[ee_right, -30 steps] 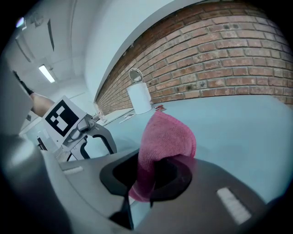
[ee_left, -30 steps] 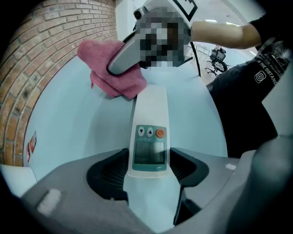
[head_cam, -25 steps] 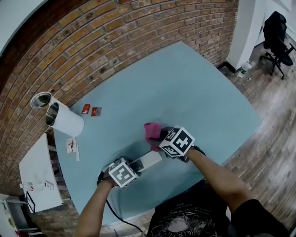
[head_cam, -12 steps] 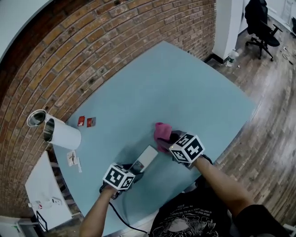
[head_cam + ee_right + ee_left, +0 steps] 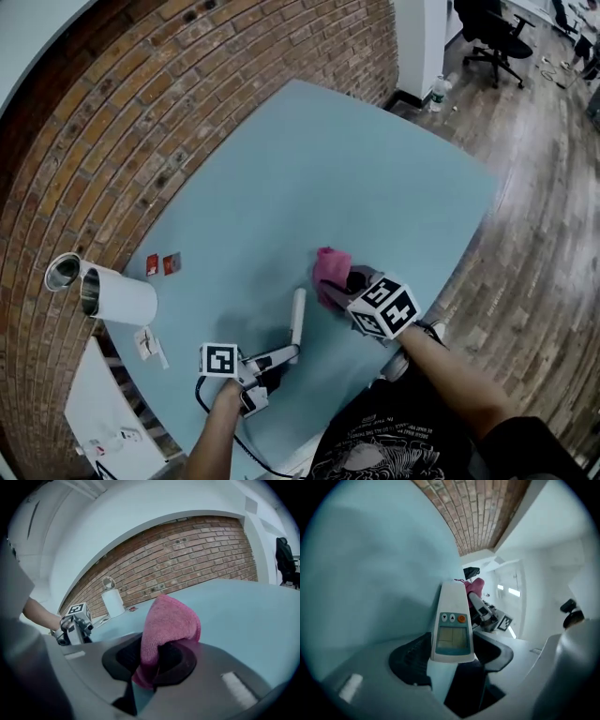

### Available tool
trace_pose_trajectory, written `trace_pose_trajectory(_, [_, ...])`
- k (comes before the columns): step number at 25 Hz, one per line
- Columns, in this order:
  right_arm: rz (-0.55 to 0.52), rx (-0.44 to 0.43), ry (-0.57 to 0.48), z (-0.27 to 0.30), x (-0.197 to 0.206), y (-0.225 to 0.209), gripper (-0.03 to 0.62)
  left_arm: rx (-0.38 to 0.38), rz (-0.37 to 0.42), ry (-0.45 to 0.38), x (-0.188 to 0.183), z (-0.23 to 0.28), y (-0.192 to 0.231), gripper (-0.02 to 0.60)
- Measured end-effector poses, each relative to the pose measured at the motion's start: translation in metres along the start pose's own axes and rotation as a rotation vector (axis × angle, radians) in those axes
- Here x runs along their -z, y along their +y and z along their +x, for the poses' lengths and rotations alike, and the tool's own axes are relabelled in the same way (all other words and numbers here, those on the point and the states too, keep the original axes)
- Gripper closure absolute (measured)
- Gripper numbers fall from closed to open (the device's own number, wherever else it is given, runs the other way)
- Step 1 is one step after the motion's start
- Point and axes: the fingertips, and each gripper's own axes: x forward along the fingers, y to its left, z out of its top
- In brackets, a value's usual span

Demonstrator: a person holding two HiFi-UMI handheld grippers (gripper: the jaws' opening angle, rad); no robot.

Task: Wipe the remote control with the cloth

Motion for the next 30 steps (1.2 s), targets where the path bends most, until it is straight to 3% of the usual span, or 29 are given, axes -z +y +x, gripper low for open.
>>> trace_pose_trajectory(4, [-0.042,0.001,-0.024,0.006,-0.003,0.007,0.531,0.184,-0.159,-0.102,-0.002,0.000,-0.009,0.296])
trace_pose_trajectory(8, [-0.155,-0.040,-0.016,0.019,-0.002,0.031,0.531,0.269,-0.226,-0.129,-0.003,-0.001,-0.012,0.296])
trace_pose_trajectory(19, [-0.203,-0.060,0.008,0.027,0.005,0.047,0.531,0.303,-0.242,-0.107,0.000,0.007,-0.018,0.295])
trace_pose_trajectory(30, [-0.181,-0.091,0.017,0.016,0.012,0.059,0.531,0.322,-0.231,-0.196,-0.019,0.021,-0.022,0.295])
